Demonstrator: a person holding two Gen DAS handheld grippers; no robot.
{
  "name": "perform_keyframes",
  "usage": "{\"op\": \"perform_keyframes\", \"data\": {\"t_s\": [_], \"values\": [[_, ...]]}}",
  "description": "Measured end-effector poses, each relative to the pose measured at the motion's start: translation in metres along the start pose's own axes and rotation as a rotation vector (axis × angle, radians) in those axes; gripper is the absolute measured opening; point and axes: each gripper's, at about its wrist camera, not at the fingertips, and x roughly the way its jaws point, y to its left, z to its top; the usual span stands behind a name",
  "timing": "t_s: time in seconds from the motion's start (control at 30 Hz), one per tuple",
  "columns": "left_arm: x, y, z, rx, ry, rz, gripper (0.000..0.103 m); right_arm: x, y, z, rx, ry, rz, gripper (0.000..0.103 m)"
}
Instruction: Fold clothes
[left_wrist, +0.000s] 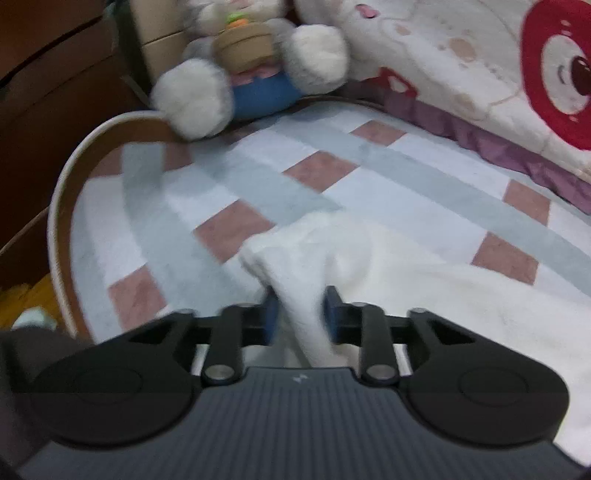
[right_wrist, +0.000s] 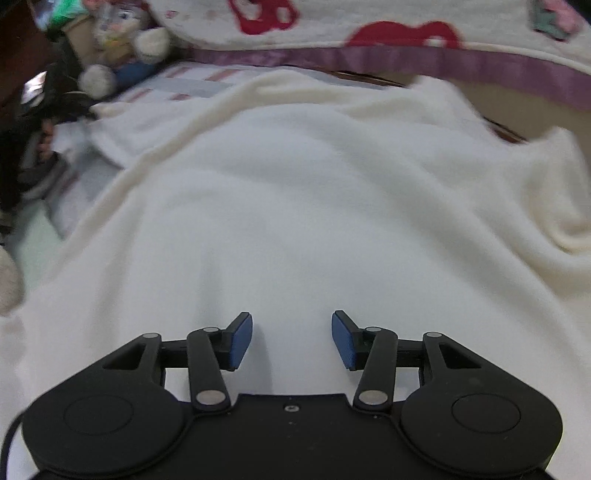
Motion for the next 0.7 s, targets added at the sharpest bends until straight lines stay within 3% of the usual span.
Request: {"op": "perform_keyframes", "data": {"t_s": [0.07,0.1,0.2,0.3,0.43,0.57,0.7], "values": [[-0.025,0.0,0.002,-0.027,-0.048,0.026,0.053,-0.015,-0.021,-0.012,0.047,-0.015,-0.077,0.053],[-0.042,-0.003,0.004,-0.038,-0.077,0.0,0.055,-0.024,-0.033,-0.018,0.089,-0.03,-0.111,0.053],[-0.093,-0.033,0.004,0.003,-0.143,-0.174,0.058,-0.051,-0.067,-0.036,0.227,-0.099,-0.215,0.053],[-0.132,-0.086,-0.005,0.101,-0.109,-0.379,0.058,-0.063,-0.083,-0.049,0.258,-0.135,-0.327,0.053],[-0.16,-0.172,-0.032,0.187,0.08,-0.633,0.058,-0.06,-0.084,-0.049,0.192,-0.112,-0.403,0.053],[-0.18,-0.239,-0.083,0.318,0.151,-0.75,0.058,-0.053,-0.088,-0.04,0.151,-0.119,-0.438,0.054],[-0.196,-0.262,-0.13,0.488,0.104,-0.821,0.058,-0.057,-0.107,-0.027,0.187,-0.162,-0.474,0.054]]}}
